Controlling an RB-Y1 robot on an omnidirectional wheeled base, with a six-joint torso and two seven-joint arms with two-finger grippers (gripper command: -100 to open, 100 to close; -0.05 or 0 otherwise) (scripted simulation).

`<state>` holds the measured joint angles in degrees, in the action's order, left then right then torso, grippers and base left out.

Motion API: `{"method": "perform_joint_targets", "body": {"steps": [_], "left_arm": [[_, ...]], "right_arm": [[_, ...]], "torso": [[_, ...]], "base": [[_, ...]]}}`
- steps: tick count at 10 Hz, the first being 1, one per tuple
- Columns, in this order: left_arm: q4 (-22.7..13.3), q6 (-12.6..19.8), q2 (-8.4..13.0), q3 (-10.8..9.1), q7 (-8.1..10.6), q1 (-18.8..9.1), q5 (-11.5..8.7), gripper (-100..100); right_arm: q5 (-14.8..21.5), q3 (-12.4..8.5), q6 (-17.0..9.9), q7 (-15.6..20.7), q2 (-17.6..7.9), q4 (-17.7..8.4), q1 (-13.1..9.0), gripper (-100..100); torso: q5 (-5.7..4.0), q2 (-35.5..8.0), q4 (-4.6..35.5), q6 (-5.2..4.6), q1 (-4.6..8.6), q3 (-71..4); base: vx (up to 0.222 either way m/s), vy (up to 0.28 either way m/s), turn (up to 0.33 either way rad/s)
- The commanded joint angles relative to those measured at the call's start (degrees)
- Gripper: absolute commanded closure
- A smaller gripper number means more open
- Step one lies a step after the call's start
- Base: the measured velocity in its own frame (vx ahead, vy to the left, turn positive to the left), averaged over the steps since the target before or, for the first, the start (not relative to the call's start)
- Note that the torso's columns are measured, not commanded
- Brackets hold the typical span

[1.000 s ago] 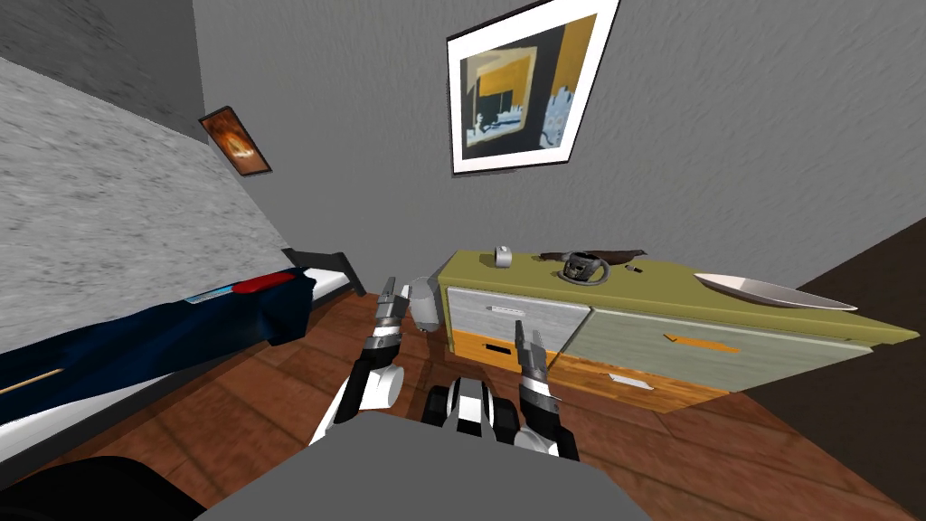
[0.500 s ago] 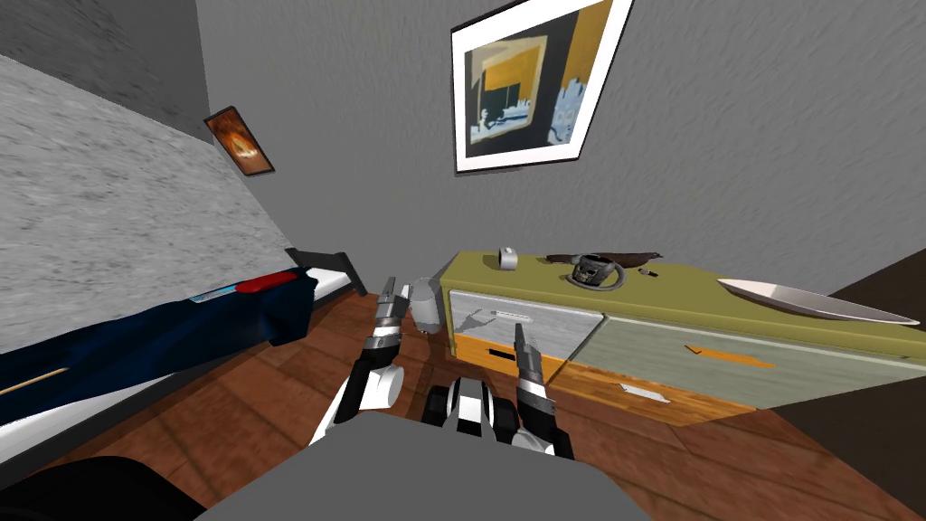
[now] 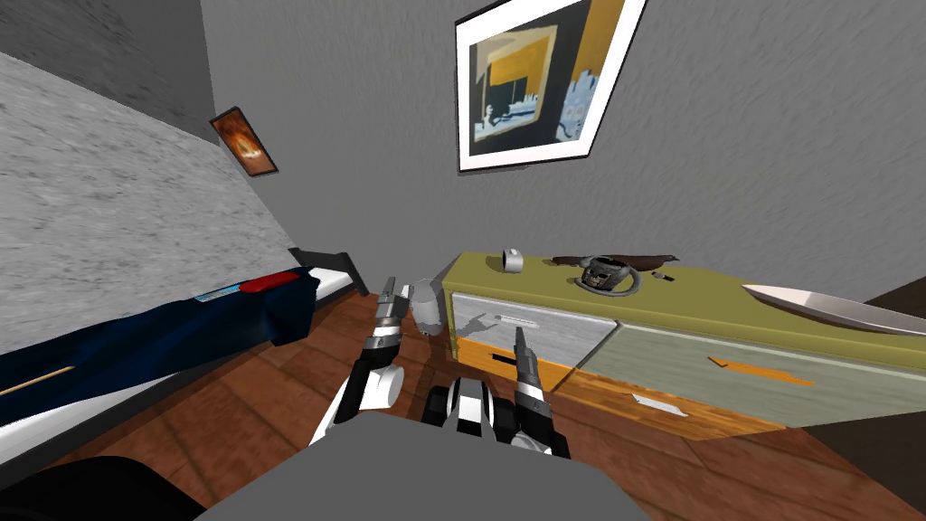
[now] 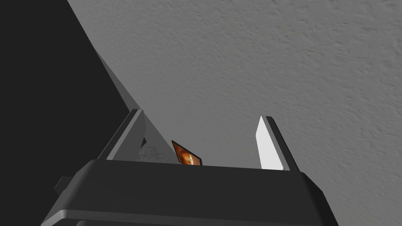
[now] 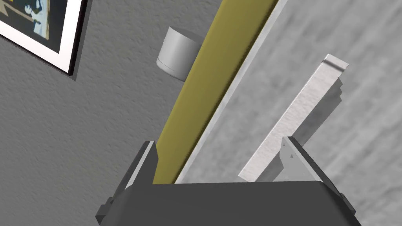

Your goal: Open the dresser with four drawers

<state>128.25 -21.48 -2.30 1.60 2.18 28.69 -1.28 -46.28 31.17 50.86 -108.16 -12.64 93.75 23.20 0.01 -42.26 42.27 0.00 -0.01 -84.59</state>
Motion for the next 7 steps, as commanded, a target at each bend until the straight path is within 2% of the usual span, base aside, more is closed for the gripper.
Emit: {"method": "perform_joint_targets", "body": {"steps": [1, 4, 7], "left_arm": [[0.00, 0.00, 0.00, 0.00, 0.00, 0.00, 0.00, 0], [0.00, 0.00, 0.00, 0.00, 0.00, 0.00, 0.00, 0], [0.00, 0.00, 0.00, 0.00, 0.00, 0.00, 0.00, 0]], "right_arm": [[-2.00, 1.02, 0.49, -4.64, -0.42, -1.45, -0.45, -100], [-5.18, 2.65, 1.21, -9.56, -1.06, -3.80, -1.26, -100], [-6.63, 3.37, 1.52, -13.34, -1.37, -4.83, -1.63, -100]], "torso": [[-0.01, 0.03, 0.00, 0.01, -0.02, 0.00], [-0.01, -0.10, 0.03, 0.00, 0.03, 0.06], [0.00, 0.03, 0.00, 0.01, -0.01, 0.00]], "base": [[0.064, 0.031, 0.021], [0.049, 0.024, 0.032], [0.050, 0.021, 0.032]]}}
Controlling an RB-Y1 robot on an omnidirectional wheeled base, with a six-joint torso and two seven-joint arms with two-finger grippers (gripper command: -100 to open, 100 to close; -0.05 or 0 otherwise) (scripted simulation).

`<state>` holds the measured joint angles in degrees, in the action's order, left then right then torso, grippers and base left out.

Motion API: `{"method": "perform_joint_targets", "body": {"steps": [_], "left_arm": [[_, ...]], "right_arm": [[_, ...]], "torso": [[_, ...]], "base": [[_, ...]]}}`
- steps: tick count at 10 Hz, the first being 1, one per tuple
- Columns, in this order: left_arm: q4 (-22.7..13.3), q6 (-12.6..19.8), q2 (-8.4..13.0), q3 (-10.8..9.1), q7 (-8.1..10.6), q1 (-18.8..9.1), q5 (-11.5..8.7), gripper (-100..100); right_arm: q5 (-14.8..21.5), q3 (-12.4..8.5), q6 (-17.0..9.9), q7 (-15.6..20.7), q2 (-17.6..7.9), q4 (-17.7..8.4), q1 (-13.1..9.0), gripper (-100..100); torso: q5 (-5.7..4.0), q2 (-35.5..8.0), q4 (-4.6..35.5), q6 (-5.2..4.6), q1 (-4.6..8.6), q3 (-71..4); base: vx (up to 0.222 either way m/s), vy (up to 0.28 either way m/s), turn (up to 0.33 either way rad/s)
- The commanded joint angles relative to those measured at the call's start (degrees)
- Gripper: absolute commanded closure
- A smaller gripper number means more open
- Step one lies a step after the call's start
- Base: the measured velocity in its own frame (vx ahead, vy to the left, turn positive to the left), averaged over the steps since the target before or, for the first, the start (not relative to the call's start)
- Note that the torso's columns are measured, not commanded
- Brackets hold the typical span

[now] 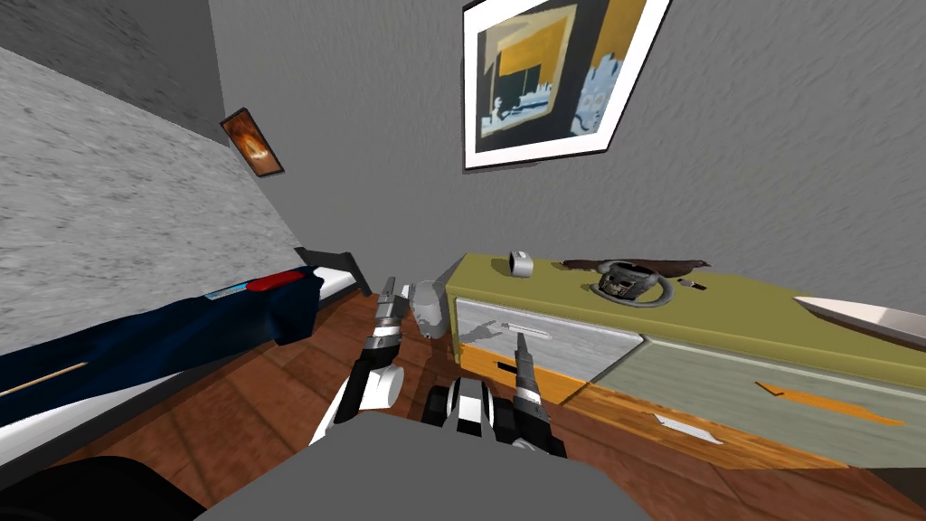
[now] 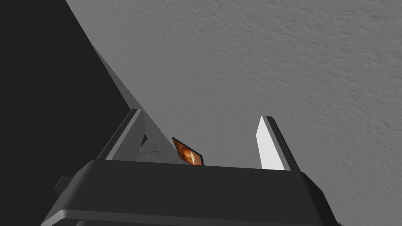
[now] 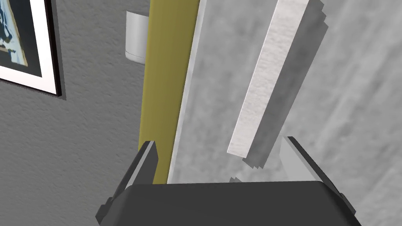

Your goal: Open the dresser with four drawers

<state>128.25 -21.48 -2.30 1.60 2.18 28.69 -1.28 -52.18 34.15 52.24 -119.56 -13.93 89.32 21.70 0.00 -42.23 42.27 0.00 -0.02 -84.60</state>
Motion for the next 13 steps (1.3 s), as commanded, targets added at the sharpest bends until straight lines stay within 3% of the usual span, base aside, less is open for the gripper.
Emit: {"method": "perform_joint_targets", "body": {"steps": [1, 8, 10, 11, 12, 13], "left_arm": [[0.00, 0.00, 0.00, 0.00, 0.00, 0.00, 0.00, 0], [0.00, 0.00, 0.00, 0.00, 0.00, 0.00, 0.00, 0], [0.00, 0.00, 0.00, 0.00, 0.00, 0.00, 0.00, 0], [0.00, 0.00, 0.01, -0.01, 0.00, 0.00, 0.00, 0], [0.00, 0.00, 0.00, -0.01, 0.00, 0.00, 0.00, 0], [0.00, 0.00, 0.00, 0.00, 0.00, 0.00, 0.00, 0]], "right_arm": [[-2.05, 1.06, 0.42, -4.10, -0.39, -1.32, -0.46, -100], [-7.11, 3.51, 1.39, -13.10, -1.79, -4.49, -1.70, -100], [-7.35, 2.93, -0.02, -11.01, -1.18, -2.96, -1.79, -100], [-7.17, 3.08, 0.58, -11.67, -1.47, -3.08, -1.48, -100], [-7.23, 3.03, 0.32, -11.36, -1.44, -2.90, -1.49, 100], [-6.17, 4.44, 1.40, -12.03, -2.95, -1.24, 0.69, 100]], "torso": [[0.00, -0.06, 0.01, -0.01, 0.01, 0.02], [-0.01, -0.08, 0.02, -0.01, 0.06, 0.04], [-0.01, -0.16, 0.04, -0.01, 0.06, 0.09], [-0.03, 0.03, 0.00, -0.01, 0.12, -0.01], [-0.02, -0.04, -0.01, 0.00, 0.05, 0.00], [0.01, -0.14, 0.03, 0.00, -0.02, 0.08]], "base": [[0.043, 0.024, 0.032], [0.048, 0.024, 0.035], [0.039, -0.011, -0.008], [0.041, -0.017, -0.001], [0.006, -0.003, 0.001], [-0.038, 0.031, -0.104]]}}
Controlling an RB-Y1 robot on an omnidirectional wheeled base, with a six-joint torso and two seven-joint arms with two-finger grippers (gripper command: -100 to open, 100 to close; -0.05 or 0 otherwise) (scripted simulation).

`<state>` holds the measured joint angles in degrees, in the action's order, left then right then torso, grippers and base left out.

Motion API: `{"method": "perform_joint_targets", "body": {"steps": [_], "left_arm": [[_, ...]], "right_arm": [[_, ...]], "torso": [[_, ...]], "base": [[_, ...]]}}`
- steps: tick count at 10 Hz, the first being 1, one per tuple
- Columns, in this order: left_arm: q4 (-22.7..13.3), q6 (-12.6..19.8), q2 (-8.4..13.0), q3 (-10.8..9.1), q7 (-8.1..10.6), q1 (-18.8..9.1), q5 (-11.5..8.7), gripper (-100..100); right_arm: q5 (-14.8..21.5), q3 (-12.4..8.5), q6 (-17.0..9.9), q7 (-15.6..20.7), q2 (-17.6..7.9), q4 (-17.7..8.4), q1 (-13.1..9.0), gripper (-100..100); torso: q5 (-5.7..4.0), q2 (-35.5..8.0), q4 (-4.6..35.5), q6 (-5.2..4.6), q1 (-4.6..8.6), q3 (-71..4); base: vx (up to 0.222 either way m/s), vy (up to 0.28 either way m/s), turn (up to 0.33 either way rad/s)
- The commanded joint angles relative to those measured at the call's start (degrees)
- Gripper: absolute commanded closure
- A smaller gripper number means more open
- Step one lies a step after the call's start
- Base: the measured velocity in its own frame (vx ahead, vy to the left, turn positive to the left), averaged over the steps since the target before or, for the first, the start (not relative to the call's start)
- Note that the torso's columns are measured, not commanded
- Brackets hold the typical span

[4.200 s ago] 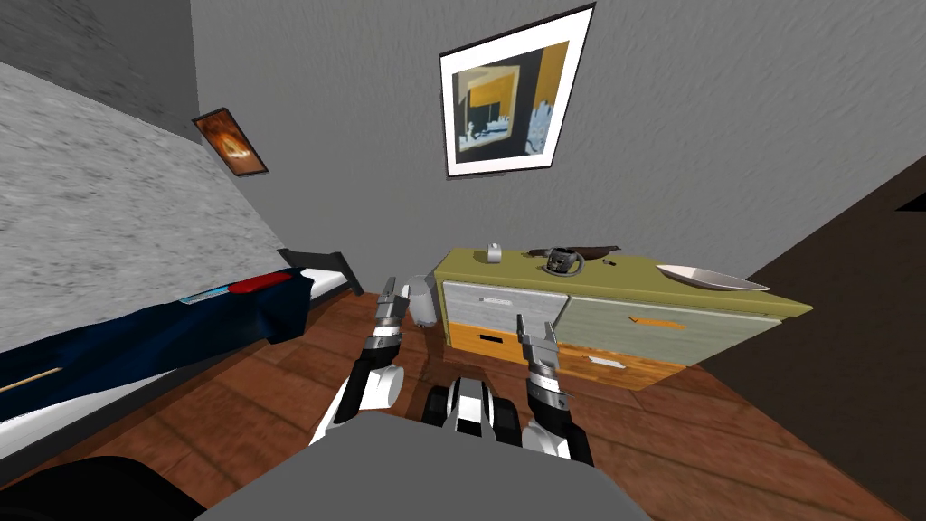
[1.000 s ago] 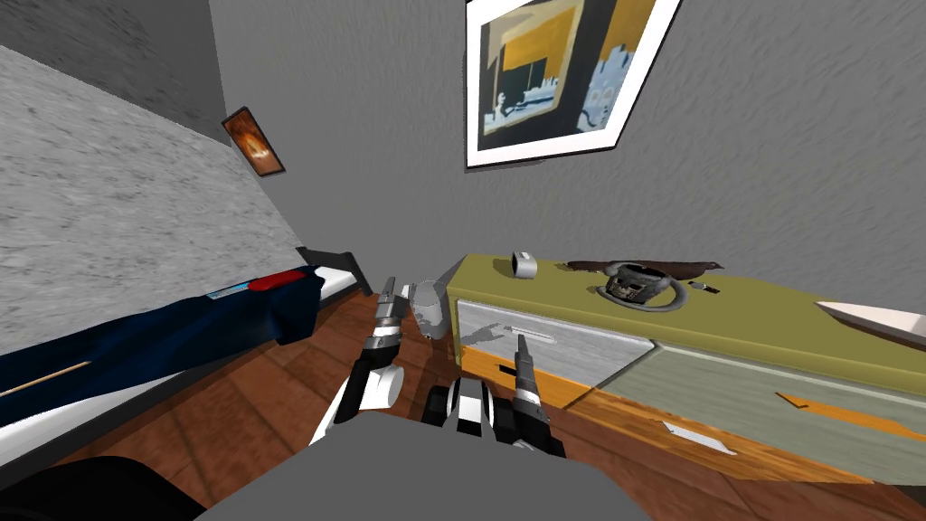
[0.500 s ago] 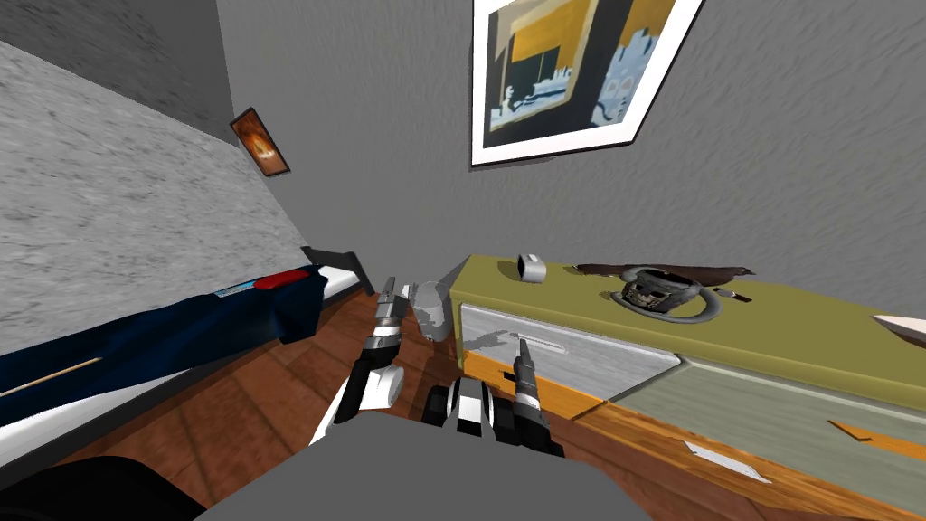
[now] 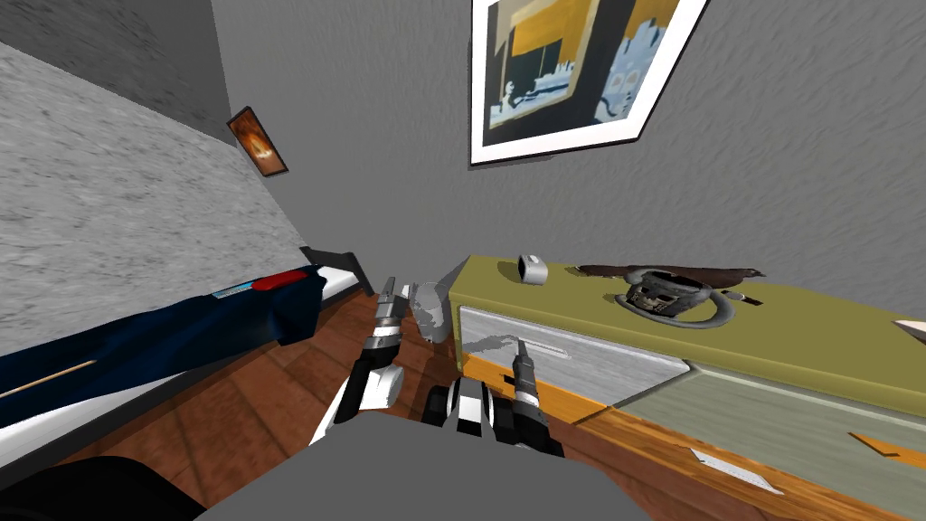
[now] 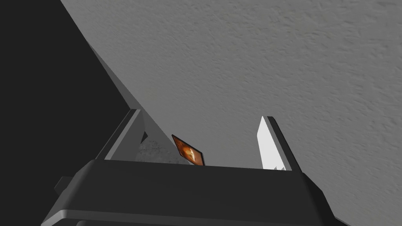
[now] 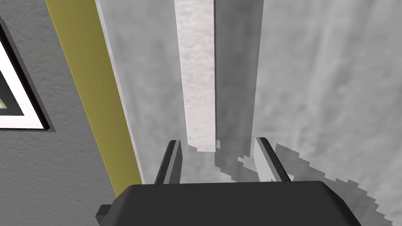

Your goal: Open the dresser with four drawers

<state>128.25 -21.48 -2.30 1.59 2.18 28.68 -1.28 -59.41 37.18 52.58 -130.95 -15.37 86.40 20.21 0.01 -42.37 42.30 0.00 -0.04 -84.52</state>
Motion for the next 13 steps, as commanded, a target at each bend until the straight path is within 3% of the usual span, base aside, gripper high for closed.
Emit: {"method": "perform_joint_targets", "body": {"steps": [1, 4, 5, 6, 9, 10, 11, 12, 13], "left_arm": [[0.00, 0.00, -0.01, 0.00, 0.00, -0.01, 0.00, 0], [0.00, 0.00, 0.00, 0.00, 0.00, -0.01, 0.00, 0], [0.00, 0.00, -0.01, 0.00, 0.00, -0.01, 0.00, 0], [0.00, 0.00, 0.00, 0.00, 0.00, -0.01, 0.00, 0], [0.00, 0.00, 0.01, -0.01, 0.00, 0.03, 0.00, 0], [0.00, 0.00, 0.00, 0.00, 0.00, 0.01, 0.00, 0], [0.00, 0.00, 0.00, 0.00, 0.00, 0.01, 0.00, 0], [0.00, 0.00, 0.00, 0.00, 0.00, 0.00, 0.00, 0], [0.00, 0.00, 0.00, 0.00, 0.00, 0.00, 0.00, 0]], "right_arm": [[1.40, 1.87, 1.40, -0.86, -2.01, 2.23, 2.91, 100], [3.16, 4.21, 3.16, -1.93, -4.53, 5.03, 6.55, 100], [2.68, 3.63, 2.49, -1.35, -4.04, 4.96, 5.99, 100], [2.64, 3.45, 2.51, -1.42, -3.97, 4.91, 5.72, -100], [2.59, 3.30, 2.48, -1.46, -3.90, 4.80, 5.52, -100], [2.08, 2.98, 1.26, -0.06, -3.66, 6.43, 5.66, -100], [2.33, 3.13, 1.97, -0.89, -3.84, 5.69, 5.63, -100], [2.29, 3.10, 1.81, -0.71, -3.83, 5.82, 5.63, 100], [2.49, 3.49, 1.81, -0.47, -4.07, 6.57, 6.20, 100]], "torso": [[-0.04, 0.03, -0.08, 0.00, -0.03, 0.03], [-0.02, 0.09, -0.03, 0.00, 0.08, -0.05], [-0.02, 0.01, 0.00, 0.00, 0.05, -0.01], [-0.03, 0.17, -0.03, 0.03, 0.09, -0.08], [-0.03, 0.45, -0.13, 0.00, 0.12, -0.28], [0.00, -0.06, 0.00, -0.01, 0.00, 0.01], [0.00, -0.15, 0.06, 0.00, 0.03, 0.11], [0.00, -0.20, 0.06, 0.00, 0.00, 0.13], [0.01, -0.18, 0.05, 0.00, -0.03, 0.12]], "base": [[-0.064, 0.056, -0.096], [-0.066, 0.037, -0.078], [-0.044, 0.018, -0.025], [0.093, -0.014, 0.031], [0.146, -0.028, 0.017], [0.093, -0.032, -0.014], [0.059, -0.020, 0.000], [0.012, -0.004, 0.001], [-0.123, -0.011, -0.023]]}}
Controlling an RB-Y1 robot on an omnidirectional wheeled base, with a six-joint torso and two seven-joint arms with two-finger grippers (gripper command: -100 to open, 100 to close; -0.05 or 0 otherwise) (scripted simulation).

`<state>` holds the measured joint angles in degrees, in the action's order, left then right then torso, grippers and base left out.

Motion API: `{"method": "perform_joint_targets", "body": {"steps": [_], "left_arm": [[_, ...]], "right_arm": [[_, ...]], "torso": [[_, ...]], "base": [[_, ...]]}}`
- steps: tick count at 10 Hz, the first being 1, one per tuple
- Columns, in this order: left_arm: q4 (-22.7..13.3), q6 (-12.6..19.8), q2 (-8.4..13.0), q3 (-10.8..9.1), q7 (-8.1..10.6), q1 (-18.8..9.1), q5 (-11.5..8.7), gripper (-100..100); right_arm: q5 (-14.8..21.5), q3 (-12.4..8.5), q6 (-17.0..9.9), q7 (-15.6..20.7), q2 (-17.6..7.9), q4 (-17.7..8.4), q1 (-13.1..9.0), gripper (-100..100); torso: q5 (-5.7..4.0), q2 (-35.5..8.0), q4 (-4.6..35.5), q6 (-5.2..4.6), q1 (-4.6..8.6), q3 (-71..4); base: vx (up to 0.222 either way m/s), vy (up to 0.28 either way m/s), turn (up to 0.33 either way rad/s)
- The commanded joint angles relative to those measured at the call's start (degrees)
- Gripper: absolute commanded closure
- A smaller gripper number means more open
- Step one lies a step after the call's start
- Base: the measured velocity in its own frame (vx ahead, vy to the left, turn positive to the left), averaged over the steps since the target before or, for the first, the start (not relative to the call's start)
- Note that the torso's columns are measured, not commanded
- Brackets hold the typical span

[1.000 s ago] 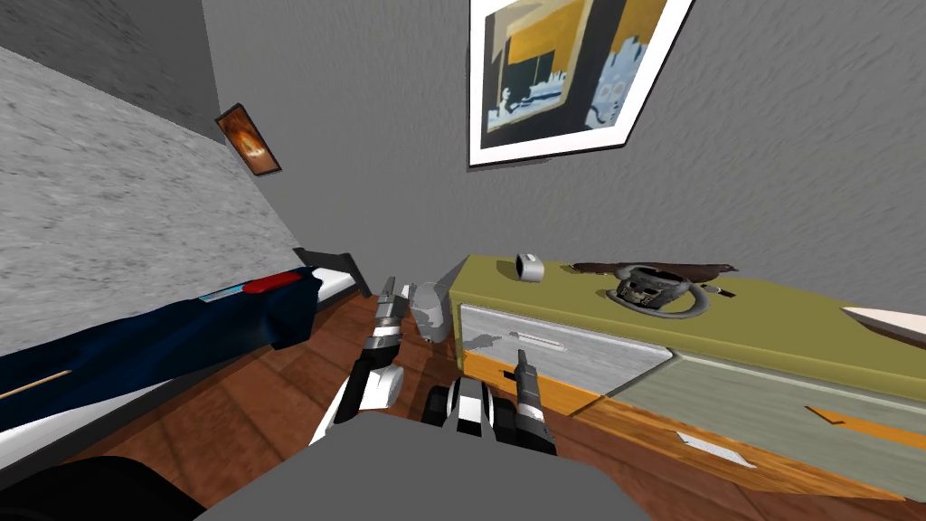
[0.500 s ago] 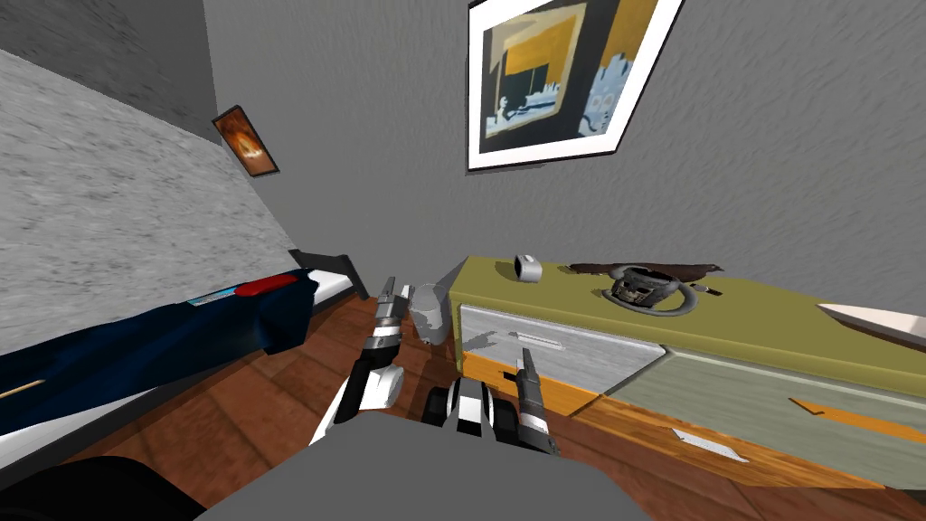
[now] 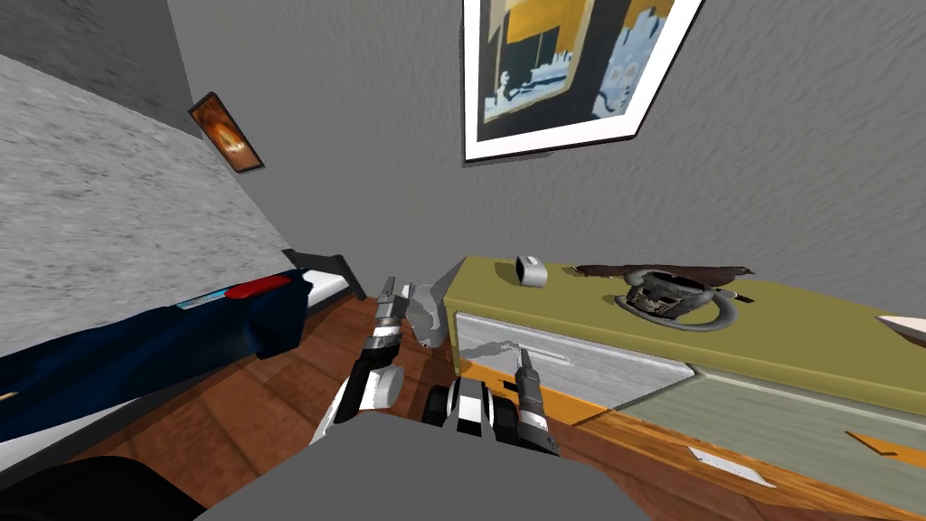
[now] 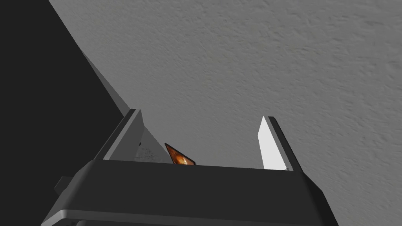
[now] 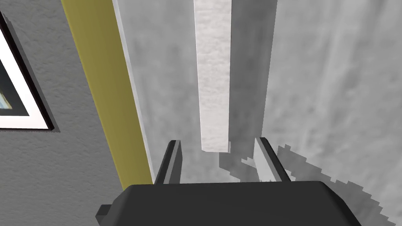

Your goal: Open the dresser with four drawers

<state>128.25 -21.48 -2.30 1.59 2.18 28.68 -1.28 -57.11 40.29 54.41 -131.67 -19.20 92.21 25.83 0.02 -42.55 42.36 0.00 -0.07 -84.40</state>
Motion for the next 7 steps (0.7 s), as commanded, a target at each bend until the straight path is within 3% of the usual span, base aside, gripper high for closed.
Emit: {"method": "perform_joint_targets", "body": {"steps": [1, 4, 5, 7], "left_arm": [[0.00, 0.00, 0.00, 0.00, 0.00, -0.02, 0.00, 0], [0.00, 0.00, -0.01, 0.01, 0.00, -0.02, 0.00, 0], [0.00, 0.00, 0.00, 0.01, 0.00, -0.01, 0.00, 0], [0.01, 0.00, 0.01, -0.01, 0.00, 0.03, 0.00, 0]], "right_arm": [[0.24, 0.48, -0.02, 0.32, -0.30, 0.95, 0.72, 100], [0.38, 0.73, 0.01, 0.38, -0.53, 1.42, 1.12, 100], [0.17, 0.57, -0.19, 0.31, -0.39, 1.11, 0.90, -100], [-0.06, 0.40, -0.38, 0.21, -0.26, 0.81, 0.66, -100]], "torso": [[-0.01, -0.24, 0.05, -0.01, 0.05, 0.12], [0.01, 0.30, -0.08, 0.00, -0.03, -0.18], [-0.02, 0.67, -0.18, 0.01, 0.09, -0.41], [-0.05, 0.95, -0.28, 0.00, 0.18, -0.61]], "base": [[-0.203, 0.013, -0.032], [-0.154, 0.034, -0.023], [0.087, -0.004, 0.030], [0.156, -0.027, 0.029]]}}
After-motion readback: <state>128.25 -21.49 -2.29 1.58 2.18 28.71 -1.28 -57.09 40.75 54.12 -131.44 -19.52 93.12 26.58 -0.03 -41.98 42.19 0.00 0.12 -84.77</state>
